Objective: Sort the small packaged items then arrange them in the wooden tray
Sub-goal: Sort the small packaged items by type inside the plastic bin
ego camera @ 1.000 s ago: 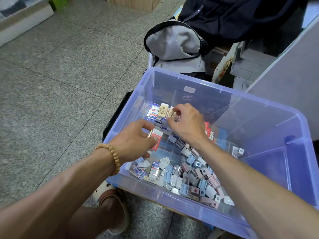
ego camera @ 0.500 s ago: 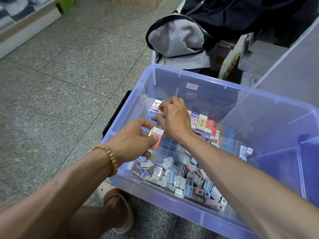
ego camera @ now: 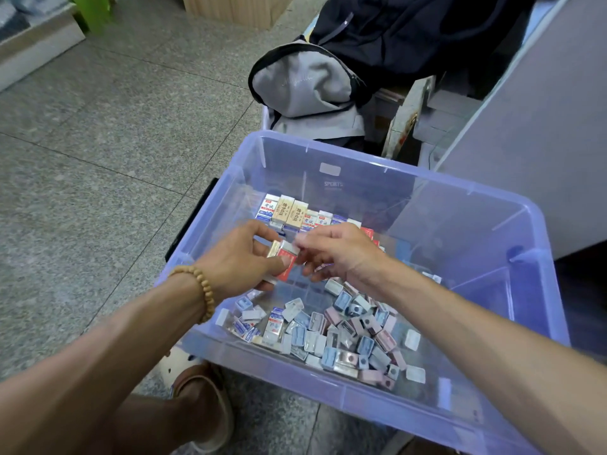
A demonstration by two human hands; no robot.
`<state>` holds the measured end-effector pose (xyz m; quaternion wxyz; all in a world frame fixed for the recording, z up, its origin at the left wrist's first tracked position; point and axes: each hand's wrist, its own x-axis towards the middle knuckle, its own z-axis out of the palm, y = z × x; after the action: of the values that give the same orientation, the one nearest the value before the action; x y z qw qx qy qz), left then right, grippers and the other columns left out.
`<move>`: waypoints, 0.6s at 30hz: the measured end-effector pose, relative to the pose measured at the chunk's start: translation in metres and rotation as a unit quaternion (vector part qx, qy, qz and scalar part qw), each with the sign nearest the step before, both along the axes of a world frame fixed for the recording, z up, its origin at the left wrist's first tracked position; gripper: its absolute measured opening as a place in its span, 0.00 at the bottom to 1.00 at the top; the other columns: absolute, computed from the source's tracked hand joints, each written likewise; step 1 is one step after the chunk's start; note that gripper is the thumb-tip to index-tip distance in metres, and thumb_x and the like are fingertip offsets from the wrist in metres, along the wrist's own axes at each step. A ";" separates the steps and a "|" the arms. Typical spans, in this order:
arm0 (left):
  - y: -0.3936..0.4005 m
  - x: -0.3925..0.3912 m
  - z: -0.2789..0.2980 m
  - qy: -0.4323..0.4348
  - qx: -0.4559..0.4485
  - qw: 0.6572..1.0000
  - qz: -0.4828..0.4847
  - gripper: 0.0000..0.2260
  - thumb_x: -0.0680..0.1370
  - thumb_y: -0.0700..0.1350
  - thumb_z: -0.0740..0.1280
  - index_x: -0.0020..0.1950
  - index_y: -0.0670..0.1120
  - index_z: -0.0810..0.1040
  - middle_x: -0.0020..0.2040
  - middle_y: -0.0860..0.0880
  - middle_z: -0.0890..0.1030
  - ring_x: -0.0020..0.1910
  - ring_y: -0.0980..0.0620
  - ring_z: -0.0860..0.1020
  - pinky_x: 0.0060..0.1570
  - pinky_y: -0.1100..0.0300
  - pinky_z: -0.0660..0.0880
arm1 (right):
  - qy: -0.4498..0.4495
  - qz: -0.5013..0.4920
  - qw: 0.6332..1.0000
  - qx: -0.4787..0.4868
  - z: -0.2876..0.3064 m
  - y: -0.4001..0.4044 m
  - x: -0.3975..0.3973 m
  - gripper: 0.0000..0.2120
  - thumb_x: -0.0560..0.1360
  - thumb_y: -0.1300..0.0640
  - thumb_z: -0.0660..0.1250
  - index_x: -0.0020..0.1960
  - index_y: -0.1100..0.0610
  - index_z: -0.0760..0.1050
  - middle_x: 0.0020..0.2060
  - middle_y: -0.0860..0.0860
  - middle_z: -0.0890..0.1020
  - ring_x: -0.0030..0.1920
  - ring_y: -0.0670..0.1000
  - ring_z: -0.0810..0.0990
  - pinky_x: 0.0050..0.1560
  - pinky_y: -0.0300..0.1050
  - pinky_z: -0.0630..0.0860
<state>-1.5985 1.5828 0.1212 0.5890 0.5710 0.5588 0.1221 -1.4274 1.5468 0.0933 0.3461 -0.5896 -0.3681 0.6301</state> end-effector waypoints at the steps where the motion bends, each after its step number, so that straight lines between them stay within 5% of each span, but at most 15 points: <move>1: -0.002 0.003 0.000 -0.004 -0.003 1.000 -0.004 0.12 0.75 0.35 0.71 0.54 0.43 0.72 0.40 0.45 0.80 0.39 0.46 0.82 0.43 0.49 0.81 | 0.021 0.001 1.000 -0.008 0.001 -0.005 0.002 0.04 0.77 0.59 0.71 0.45 0.59 0.81 0.37 0.54 0.83 0.34 0.50 0.80 0.35 0.42 0.77; 5: -0.007 0.011 0.000 -0.018 -0.014 0.999 -0.024 0.14 0.73 0.34 0.73 0.54 0.43 0.72 0.44 0.44 0.80 0.37 0.46 0.83 0.41 0.51 0.82 | 0.039 -0.001 0.998 -0.039 -0.003 -0.013 0.012 0.03 0.74 0.62 0.73 0.46 0.60 0.81 0.38 0.55 0.83 0.33 0.48 0.79 0.36 0.43 0.79; 11: 0.005 0.015 -0.004 -0.016 -0.012 0.999 0.042 0.08 0.78 0.34 0.66 0.56 0.41 0.74 0.33 0.47 0.73 0.33 0.52 0.78 0.37 0.54 0.82 | 0.007 -0.058 0.997 -0.057 -0.002 0.006 0.026 0.05 0.79 0.62 0.68 0.43 0.61 0.78 0.31 0.54 0.79 0.25 0.46 0.75 0.26 0.38 0.73; 14: 0.013 0.009 -0.006 -0.011 0.000 0.998 0.070 0.09 0.78 0.32 0.65 0.57 0.41 0.75 0.32 0.48 0.73 0.31 0.54 0.78 0.35 0.56 0.82 | -0.144 -0.124 0.980 -0.058 -0.016 0.032 0.028 0.09 0.78 0.62 0.69 0.38 0.62 0.79 0.31 0.56 0.81 0.25 0.49 0.77 0.26 0.40 0.75; 18: 0.016 0.006 -0.006 -0.016 -0.006 0.998 0.061 0.08 0.77 0.33 0.67 0.53 0.43 0.76 0.27 0.52 0.74 0.35 0.53 0.78 0.33 0.58 0.81 | -0.287 -0.173 0.941 -0.042 -0.041 0.057 0.016 0.11 0.74 0.59 0.71 0.33 0.59 0.83 0.29 0.53 0.84 0.34 0.52 0.85 0.42 0.50 0.84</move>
<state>-1.5920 1.5988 0.1154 0.5929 0.5299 0.5840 0.1634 -1.4111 1.6042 0.0520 0.3040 -0.8143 -0.3173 0.3793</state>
